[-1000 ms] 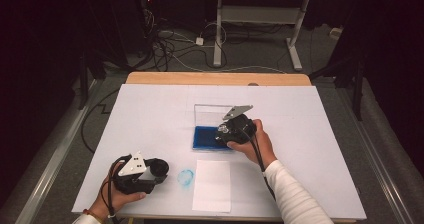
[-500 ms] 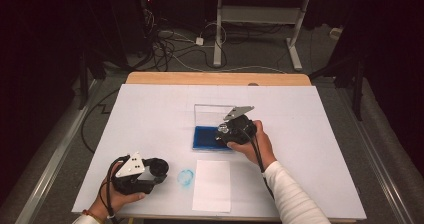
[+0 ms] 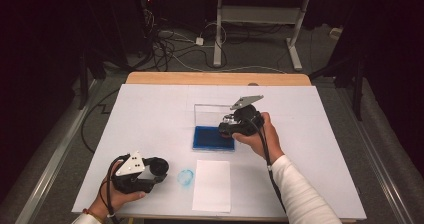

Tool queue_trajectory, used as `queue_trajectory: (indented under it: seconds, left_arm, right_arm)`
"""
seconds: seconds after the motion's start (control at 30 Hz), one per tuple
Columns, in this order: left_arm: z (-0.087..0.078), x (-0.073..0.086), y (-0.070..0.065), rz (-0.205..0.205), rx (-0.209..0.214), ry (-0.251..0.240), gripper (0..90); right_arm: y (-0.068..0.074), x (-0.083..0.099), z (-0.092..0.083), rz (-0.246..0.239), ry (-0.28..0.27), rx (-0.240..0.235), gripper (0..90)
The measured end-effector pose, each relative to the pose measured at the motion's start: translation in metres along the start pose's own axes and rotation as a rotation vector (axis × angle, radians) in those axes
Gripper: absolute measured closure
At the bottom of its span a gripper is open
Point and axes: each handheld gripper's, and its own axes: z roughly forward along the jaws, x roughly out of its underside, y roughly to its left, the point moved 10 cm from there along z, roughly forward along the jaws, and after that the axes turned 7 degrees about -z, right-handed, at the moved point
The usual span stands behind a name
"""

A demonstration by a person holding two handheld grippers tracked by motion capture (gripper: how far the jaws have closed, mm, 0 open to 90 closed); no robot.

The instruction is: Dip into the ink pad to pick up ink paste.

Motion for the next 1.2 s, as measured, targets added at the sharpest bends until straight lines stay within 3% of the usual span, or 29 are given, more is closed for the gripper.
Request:
queue_trajectory:
  seconds: [0.23,0.53,0.7,1.2]
  left_arm:
    - [0.000,0.000,0.000,0.004,0.001,0.000,36.8]
    - [0.000,0.000,0.003,-0.006,-0.012,0.000,36.7]
    - [0.000,0.001,0.003,-0.002,-0.019,0.005,36.7]
    - [0.002,0.003,0.003,0.004,-0.021,0.019,36.7]
  right_arm:
    - [0.003,-0.022,-0.024,-0.031,-0.035,0.001,56.8]
    - [0.007,-0.025,-0.023,-0.051,-0.029,-0.002,56.8]
    - [0.009,-0.022,-0.016,-0.055,-0.017,0.000,56.8]
    - [0.014,0.013,0.025,-0.030,0.049,-0.034,56.9]
